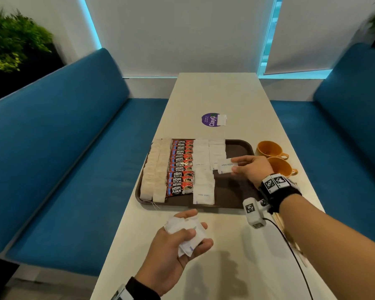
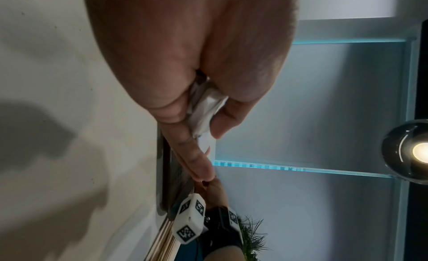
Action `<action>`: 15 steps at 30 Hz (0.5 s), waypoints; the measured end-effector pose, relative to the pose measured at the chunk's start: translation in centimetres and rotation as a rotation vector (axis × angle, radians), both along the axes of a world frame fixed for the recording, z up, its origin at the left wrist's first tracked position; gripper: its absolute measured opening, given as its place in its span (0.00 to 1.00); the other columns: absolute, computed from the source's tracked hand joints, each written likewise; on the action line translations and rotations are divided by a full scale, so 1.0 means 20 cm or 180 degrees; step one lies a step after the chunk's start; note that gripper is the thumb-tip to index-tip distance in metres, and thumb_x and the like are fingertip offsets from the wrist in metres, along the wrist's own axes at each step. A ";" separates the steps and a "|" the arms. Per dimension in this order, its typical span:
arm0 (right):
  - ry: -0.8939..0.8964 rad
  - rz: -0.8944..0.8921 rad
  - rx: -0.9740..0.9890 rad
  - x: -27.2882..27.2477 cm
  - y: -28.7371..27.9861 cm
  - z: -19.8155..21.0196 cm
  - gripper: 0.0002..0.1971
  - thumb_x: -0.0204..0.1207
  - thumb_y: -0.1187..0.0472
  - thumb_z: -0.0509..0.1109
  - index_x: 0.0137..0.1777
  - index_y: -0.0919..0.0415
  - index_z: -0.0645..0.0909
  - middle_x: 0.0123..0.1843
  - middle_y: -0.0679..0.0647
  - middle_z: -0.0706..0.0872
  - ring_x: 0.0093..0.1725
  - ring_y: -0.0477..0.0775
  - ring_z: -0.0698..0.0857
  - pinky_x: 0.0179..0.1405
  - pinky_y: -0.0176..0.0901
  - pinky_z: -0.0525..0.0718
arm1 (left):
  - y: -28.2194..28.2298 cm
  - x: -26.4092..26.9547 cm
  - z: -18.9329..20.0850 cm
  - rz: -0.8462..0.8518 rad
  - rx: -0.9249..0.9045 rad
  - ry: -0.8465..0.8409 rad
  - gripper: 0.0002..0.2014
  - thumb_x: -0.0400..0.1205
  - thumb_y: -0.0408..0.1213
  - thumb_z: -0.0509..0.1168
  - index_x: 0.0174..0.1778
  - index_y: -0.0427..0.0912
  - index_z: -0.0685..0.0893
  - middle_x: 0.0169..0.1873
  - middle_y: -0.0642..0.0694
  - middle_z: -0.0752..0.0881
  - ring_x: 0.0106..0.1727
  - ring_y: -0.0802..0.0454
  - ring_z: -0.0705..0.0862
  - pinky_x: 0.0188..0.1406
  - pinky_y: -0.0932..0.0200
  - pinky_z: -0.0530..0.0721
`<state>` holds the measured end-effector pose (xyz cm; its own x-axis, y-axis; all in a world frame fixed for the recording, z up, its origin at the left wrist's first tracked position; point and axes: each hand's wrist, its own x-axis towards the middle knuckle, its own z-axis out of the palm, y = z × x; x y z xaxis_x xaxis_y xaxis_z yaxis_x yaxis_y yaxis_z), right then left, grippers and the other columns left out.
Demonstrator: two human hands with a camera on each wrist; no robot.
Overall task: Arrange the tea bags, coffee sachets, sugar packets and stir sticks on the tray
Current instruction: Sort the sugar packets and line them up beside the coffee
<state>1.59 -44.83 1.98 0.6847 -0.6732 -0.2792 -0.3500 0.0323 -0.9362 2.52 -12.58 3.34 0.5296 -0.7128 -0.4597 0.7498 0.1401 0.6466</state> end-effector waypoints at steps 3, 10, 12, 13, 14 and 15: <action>0.0349 0.0100 -0.0245 0.09 -0.08 -0.09 0.11 0.73 0.69 0.82 0.51 0.54 0.92 0.53 0.56 0.93 0.50 0.56 0.94 0.50 0.48 0.94 | 0.00 0.02 -0.03 -0.0010 0.0011 0.0050 0.16 0.80 0.17 0.63 0.57 0.35 0.91 0.56 0.20 0.86 0.48 0.28 0.90 0.43 0.39 0.92; 0.0647 0.0276 -0.0509 0.20 -0.11 -0.18 0.12 0.72 0.66 0.84 0.52 0.51 0.92 0.52 0.53 0.91 0.52 0.54 0.91 0.55 0.48 0.92 | 0.00 0.06 -0.08 -0.0083 0.0099 0.0189 0.21 0.69 0.14 0.73 0.56 0.33 0.91 0.53 0.20 0.87 0.46 0.25 0.89 0.42 0.34 0.92; 0.0778 0.0310 -0.0716 0.22 -0.11 -0.18 0.12 0.71 0.65 0.85 0.52 0.51 0.92 0.51 0.52 0.91 0.49 0.54 0.91 0.53 0.48 0.93 | 0.00 0.07 -0.09 -0.0053 0.0139 0.0197 0.21 0.65 0.19 0.73 0.55 0.34 0.91 0.53 0.19 0.87 0.45 0.24 0.89 0.42 0.34 0.92; 0.0855 0.0370 -0.0867 0.23 -0.11 -0.18 0.11 0.71 0.64 0.85 0.51 0.51 0.92 0.50 0.52 0.91 0.47 0.53 0.91 0.50 0.45 0.92 | -0.01 0.08 -0.09 -0.0043 0.0149 0.0198 0.21 0.65 0.20 0.73 0.55 0.34 0.91 0.53 0.19 0.86 0.45 0.24 0.89 0.42 0.34 0.91; 0.0944 0.0452 -0.1014 0.25 -0.10 -0.17 0.11 0.71 0.63 0.85 0.51 0.51 0.92 0.49 0.52 0.91 0.46 0.52 0.90 0.47 0.43 0.91 | -0.01 0.08 -0.10 -0.0039 0.0154 0.0198 0.21 0.65 0.20 0.73 0.55 0.34 0.91 0.53 0.19 0.86 0.46 0.24 0.89 0.43 0.34 0.91; 0.1028 0.0526 -0.1131 0.26 -0.10 -0.17 0.10 0.71 0.62 0.85 0.51 0.50 0.92 0.48 0.51 0.90 0.45 0.52 0.89 0.46 0.41 0.90 | 0.00 0.09 -0.10 -0.0037 0.0145 0.0203 0.21 0.65 0.20 0.73 0.55 0.33 0.91 0.53 0.19 0.86 0.45 0.24 0.89 0.43 0.34 0.91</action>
<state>6.69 -46.78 -1.45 0.7067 -0.6550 -0.2676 -0.5970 -0.3489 -0.7224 4.24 -12.66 1.30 0.4899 -0.6965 -0.5243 0.7911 0.1026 0.6030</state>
